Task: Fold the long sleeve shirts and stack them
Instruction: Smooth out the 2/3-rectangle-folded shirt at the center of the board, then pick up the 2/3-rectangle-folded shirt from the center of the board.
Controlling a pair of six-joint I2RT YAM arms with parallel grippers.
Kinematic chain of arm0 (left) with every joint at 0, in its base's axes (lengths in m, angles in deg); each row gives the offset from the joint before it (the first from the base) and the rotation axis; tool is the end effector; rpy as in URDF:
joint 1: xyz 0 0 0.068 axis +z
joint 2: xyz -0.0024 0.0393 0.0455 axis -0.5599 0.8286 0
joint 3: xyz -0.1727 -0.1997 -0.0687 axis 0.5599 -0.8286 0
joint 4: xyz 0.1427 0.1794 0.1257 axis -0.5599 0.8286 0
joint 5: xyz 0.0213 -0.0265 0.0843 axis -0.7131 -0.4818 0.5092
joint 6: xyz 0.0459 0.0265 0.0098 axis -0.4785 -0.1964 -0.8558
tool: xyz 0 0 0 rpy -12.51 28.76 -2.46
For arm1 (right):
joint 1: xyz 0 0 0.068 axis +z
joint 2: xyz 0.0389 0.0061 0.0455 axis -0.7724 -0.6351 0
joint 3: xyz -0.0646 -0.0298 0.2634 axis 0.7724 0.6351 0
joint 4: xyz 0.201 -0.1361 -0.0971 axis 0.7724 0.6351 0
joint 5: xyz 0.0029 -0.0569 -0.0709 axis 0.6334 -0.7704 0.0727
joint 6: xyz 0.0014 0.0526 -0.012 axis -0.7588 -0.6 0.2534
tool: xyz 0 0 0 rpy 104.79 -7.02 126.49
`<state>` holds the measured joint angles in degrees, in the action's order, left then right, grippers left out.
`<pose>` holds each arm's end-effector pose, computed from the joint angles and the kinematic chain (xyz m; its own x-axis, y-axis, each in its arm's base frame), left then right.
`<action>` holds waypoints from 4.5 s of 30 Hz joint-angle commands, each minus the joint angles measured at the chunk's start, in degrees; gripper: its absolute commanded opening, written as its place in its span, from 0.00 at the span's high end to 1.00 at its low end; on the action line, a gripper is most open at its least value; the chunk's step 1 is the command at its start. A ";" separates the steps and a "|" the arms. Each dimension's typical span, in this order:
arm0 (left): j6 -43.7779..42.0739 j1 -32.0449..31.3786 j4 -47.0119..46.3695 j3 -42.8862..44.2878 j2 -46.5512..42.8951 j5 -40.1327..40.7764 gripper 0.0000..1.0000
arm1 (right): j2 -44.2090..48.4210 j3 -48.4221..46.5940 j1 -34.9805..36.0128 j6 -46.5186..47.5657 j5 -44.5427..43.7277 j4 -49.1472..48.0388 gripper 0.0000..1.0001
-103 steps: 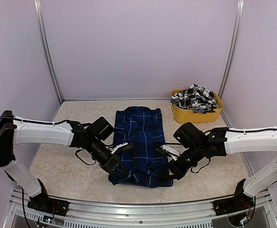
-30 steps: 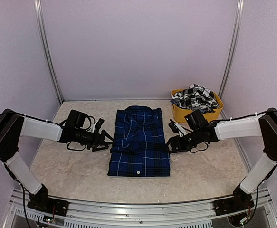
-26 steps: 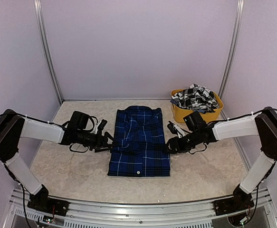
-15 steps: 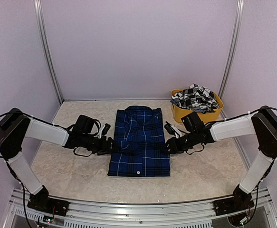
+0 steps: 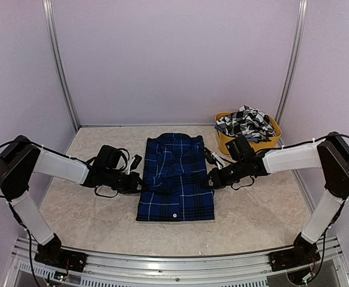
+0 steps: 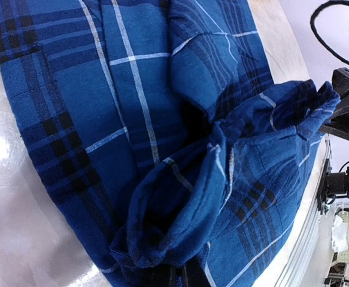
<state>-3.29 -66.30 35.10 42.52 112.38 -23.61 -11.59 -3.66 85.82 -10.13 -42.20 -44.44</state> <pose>0.2615 -0.1858 0.1384 -0.8908 0.0743 -0.4483 0.3793 0.6651 -0.6433 0.2666 0.2122 0.1680 -0.8617 -0.2297 -0.4525 -0.4903 0.6068 0.6256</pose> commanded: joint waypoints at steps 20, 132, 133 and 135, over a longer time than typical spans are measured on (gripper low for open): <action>-3.24 1.76 6.19 4.93 -2.67 5.46 1.00 | -8.97 -11.98 -0.10 5.04 -6.20 7.35 0.98; -25.99 -56.33 -2.14 -15.86 -20.83 52.15 0.01 | 29.23 9.05 31.43 1.19 -7.96 27.76 1.00; -26.33 -56.34 -2.38 -15.56 -20.11 52.92 0.01 | 29.35 9.05 31.04 1.29 -7.37 27.88 1.00; -26.93 -56.25 -3.21 -15.16 -18.37 54.31 0.03 | 29.49 9.11 30.28 1.66 -6.55 28.24 1.00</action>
<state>-27.62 -122.27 32.71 25.26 91.41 27.27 16.61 6.35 117.53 -8.51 -52.47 -17.32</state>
